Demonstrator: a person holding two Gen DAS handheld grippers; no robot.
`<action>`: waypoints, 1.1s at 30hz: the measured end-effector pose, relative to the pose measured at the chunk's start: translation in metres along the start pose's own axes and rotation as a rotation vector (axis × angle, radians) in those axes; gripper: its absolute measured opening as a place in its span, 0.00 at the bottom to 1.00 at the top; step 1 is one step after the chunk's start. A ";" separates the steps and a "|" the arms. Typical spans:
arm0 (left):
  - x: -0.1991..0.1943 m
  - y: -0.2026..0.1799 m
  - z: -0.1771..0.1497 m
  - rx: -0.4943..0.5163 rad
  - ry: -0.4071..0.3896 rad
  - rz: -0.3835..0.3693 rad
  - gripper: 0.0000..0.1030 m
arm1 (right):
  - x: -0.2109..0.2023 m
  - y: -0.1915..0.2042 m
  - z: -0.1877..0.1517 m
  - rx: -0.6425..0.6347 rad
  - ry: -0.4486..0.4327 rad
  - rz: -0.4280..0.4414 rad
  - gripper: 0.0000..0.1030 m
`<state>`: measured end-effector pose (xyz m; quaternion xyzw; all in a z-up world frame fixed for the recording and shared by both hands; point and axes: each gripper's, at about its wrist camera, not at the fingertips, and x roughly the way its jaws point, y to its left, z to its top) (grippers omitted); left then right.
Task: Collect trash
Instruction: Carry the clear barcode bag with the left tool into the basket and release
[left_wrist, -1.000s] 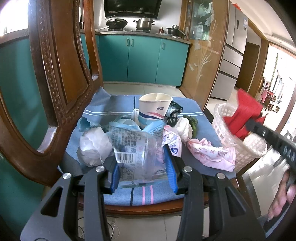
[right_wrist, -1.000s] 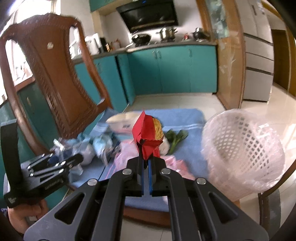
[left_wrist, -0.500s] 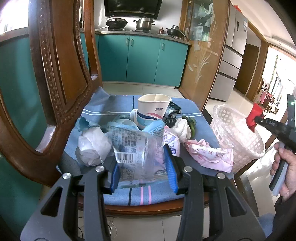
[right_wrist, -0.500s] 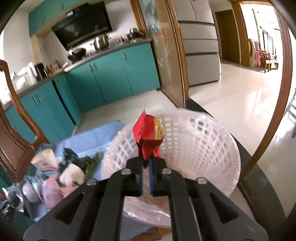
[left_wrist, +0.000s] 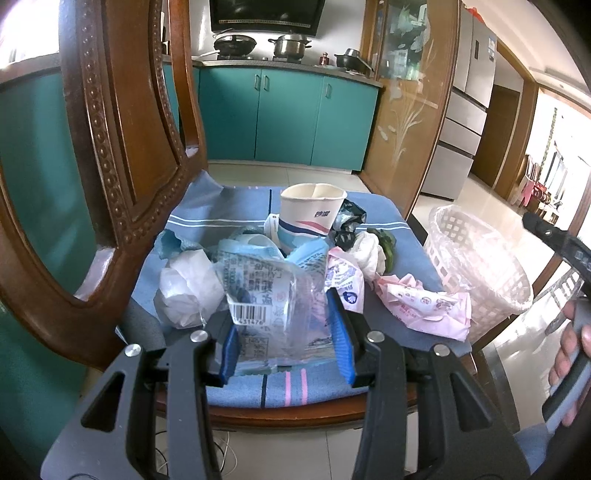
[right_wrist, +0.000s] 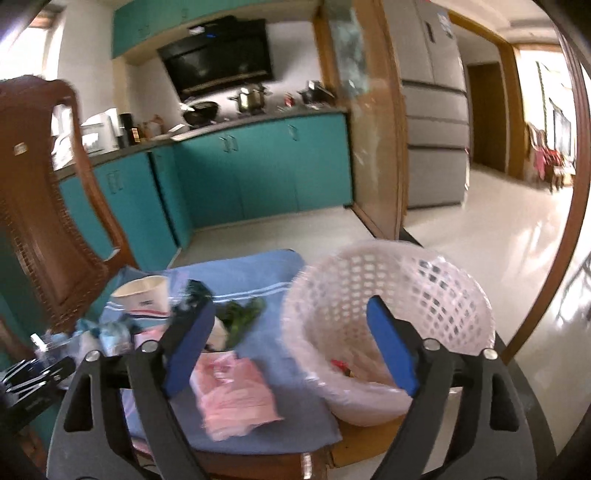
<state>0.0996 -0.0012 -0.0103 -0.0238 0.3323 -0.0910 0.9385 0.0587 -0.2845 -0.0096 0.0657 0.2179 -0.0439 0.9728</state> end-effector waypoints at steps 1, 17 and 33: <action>0.001 -0.001 -0.001 0.003 0.003 0.001 0.42 | -0.005 0.005 0.000 -0.005 -0.016 0.014 0.85; 0.017 -0.082 0.017 0.105 0.032 -0.124 0.42 | -0.039 -0.024 0.015 0.106 -0.123 0.097 0.88; 0.102 -0.287 0.061 0.258 0.143 -0.326 0.76 | -0.041 -0.126 0.018 0.328 -0.169 -0.076 0.88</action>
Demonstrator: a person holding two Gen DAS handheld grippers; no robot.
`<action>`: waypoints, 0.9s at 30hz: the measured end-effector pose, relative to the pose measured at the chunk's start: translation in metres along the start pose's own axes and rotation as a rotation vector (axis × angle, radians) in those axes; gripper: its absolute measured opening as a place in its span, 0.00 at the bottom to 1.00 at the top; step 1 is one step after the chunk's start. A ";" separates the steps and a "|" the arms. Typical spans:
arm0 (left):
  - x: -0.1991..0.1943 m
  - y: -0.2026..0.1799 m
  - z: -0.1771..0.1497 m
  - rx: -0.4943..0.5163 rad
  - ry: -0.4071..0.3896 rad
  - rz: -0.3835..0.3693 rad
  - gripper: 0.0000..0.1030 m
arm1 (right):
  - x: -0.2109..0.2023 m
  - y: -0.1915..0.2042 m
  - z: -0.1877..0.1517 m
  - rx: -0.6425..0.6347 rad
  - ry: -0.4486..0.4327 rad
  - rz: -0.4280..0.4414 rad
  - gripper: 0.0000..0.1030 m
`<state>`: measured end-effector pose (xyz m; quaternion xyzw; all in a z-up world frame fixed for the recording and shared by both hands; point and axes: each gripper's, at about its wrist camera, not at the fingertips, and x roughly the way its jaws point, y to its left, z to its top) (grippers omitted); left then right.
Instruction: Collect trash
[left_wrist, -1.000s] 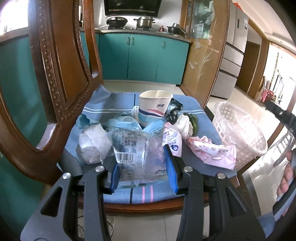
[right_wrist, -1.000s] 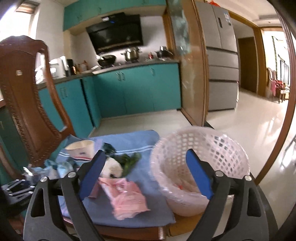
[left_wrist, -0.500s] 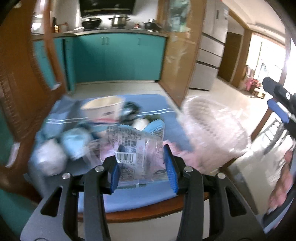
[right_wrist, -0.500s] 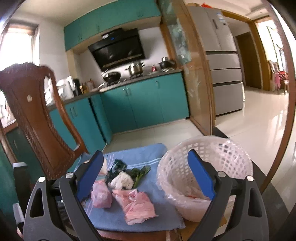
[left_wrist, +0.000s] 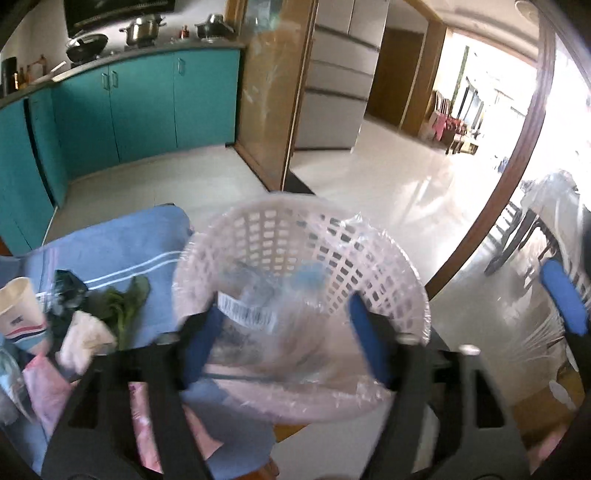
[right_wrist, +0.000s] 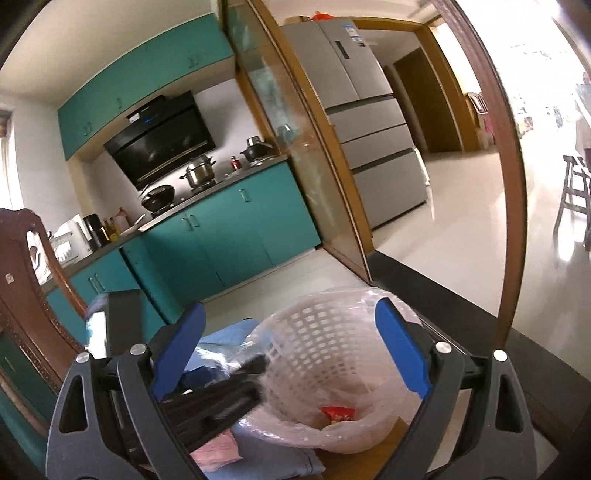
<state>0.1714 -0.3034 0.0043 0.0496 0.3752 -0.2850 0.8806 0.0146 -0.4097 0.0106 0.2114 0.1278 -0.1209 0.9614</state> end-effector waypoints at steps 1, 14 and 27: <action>0.002 0.002 0.000 -0.010 -0.005 0.014 0.78 | 0.001 0.000 -0.001 -0.004 0.005 0.002 0.88; -0.139 0.112 -0.072 -0.099 -0.171 0.210 0.97 | 0.003 0.050 -0.025 -0.113 0.088 0.103 0.88; -0.214 0.212 -0.178 -0.263 -0.175 0.459 0.97 | -0.017 0.140 -0.101 -0.339 0.272 0.237 0.88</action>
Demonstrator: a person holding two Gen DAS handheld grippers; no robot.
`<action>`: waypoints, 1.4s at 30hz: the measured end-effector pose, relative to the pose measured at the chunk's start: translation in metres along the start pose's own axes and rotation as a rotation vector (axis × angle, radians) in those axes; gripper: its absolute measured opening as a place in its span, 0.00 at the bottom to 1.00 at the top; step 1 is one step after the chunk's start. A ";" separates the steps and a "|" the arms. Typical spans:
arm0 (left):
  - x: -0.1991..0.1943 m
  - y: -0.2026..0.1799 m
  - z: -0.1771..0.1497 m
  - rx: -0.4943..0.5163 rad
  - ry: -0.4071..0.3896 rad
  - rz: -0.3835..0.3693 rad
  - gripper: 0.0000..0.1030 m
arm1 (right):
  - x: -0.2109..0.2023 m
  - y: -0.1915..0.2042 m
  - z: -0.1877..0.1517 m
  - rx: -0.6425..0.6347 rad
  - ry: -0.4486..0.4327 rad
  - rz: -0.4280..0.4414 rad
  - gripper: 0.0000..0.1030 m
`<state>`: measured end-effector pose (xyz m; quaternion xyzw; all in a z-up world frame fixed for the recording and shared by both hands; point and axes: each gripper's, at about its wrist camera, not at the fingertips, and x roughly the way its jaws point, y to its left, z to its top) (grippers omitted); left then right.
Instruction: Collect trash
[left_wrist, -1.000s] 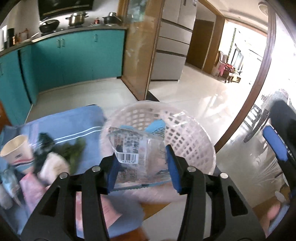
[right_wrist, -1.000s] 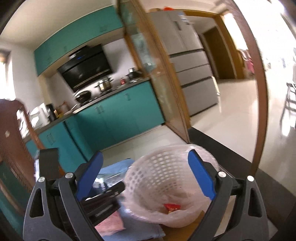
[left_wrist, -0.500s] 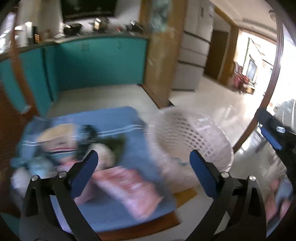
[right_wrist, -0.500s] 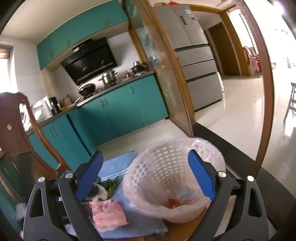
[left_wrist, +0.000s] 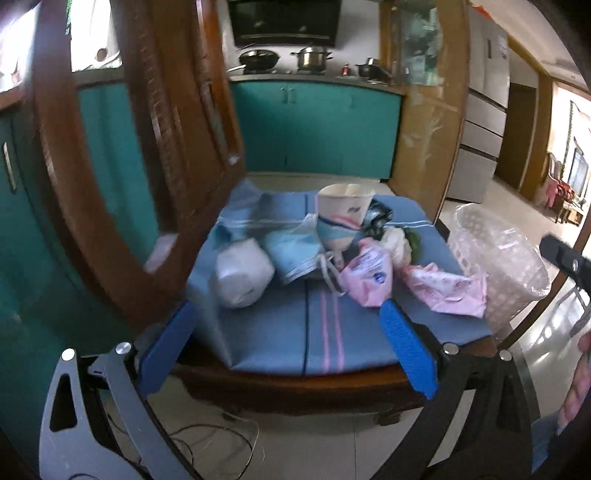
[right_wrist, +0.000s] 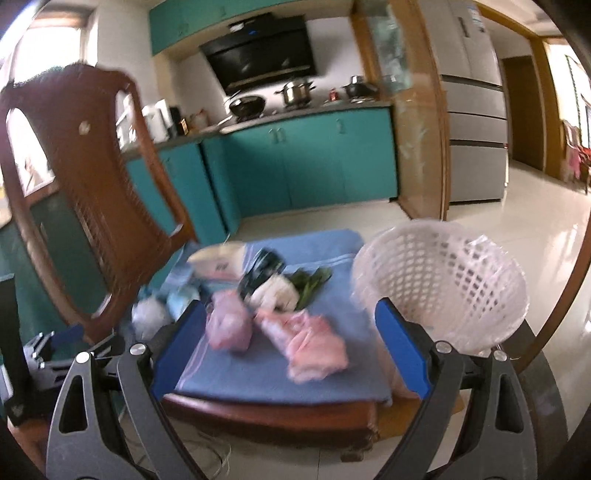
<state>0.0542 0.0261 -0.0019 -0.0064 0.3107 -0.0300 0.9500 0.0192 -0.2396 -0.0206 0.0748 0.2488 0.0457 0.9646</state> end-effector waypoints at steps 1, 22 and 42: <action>-0.001 0.002 0.000 -0.005 -0.005 -0.007 0.97 | 0.001 0.001 -0.001 -0.003 0.004 0.003 0.88; 0.005 -0.003 -0.002 0.000 0.007 -0.018 0.97 | 0.008 0.012 -0.007 -0.021 0.022 -0.002 0.88; 0.010 -0.003 -0.004 0.001 0.023 -0.008 0.97 | 0.009 0.011 -0.007 -0.022 0.024 -0.001 0.88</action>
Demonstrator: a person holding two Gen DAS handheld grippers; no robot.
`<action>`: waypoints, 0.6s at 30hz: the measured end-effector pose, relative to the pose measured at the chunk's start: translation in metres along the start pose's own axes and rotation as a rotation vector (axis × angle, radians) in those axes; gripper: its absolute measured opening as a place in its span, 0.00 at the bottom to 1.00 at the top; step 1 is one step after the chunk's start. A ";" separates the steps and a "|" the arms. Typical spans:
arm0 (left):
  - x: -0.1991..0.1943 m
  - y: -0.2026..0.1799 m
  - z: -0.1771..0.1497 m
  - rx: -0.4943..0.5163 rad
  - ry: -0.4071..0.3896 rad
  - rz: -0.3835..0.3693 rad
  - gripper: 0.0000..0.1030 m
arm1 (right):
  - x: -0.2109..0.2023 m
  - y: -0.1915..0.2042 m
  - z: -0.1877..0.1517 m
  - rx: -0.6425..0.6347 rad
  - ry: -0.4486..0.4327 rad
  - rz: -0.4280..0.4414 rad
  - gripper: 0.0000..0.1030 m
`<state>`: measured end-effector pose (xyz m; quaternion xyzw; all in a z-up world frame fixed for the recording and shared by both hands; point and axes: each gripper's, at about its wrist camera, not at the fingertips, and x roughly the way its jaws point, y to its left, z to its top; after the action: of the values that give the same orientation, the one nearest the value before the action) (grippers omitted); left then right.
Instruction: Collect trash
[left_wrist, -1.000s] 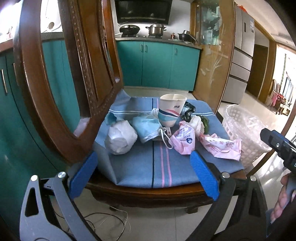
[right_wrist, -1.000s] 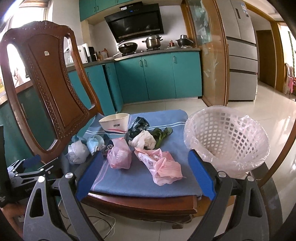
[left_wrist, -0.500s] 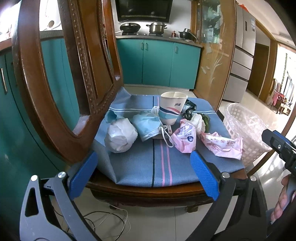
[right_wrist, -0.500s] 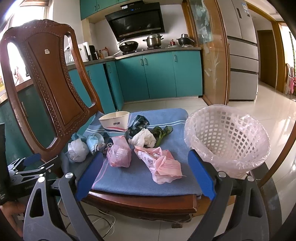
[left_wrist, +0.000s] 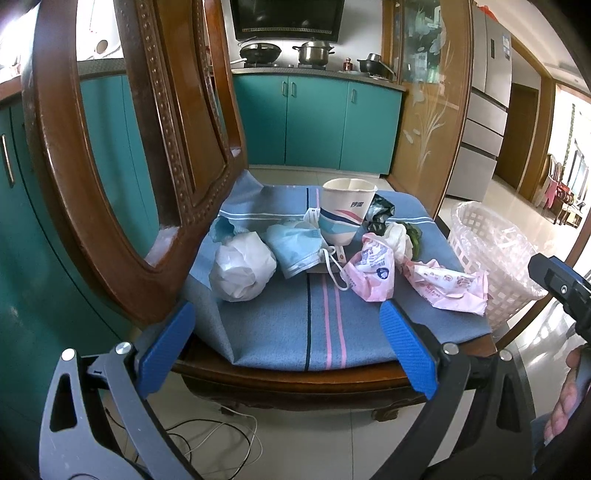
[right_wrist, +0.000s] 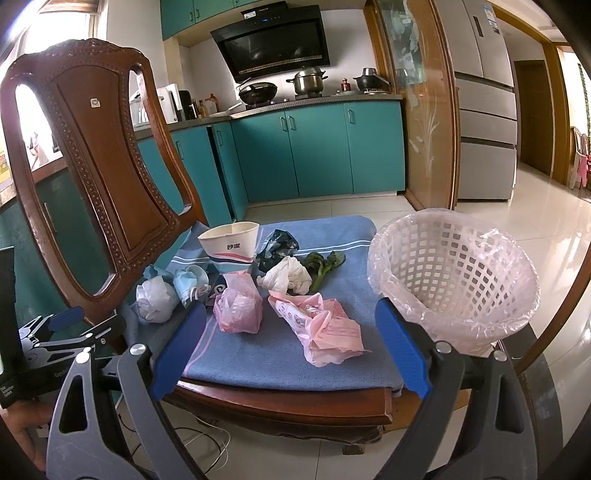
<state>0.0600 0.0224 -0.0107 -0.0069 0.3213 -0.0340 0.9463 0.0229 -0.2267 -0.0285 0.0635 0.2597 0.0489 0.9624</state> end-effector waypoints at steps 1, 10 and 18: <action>0.000 0.000 0.000 0.000 0.002 0.000 0.97 | 0.000 0.000 0.000 0.001 0.000 0.000 0.88; 0.000 -0.001 0.000 0.004 0.006 -0.002 0.97 | 0.000 0.000 0.000 0.001 0.001 0.002 0.88; 0.005 -0.002 -0.001 0.000 0.025 -0.011 0.97 | 0.019 0.002 -0.004 -0.051 0.079 -0.013 0.88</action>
<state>0.0633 0.0201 -0.0145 -0.0080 0.3331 -0.0392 0.9420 0.0369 -0.2220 -0.0407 0.0352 0.2966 0.0519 0.9529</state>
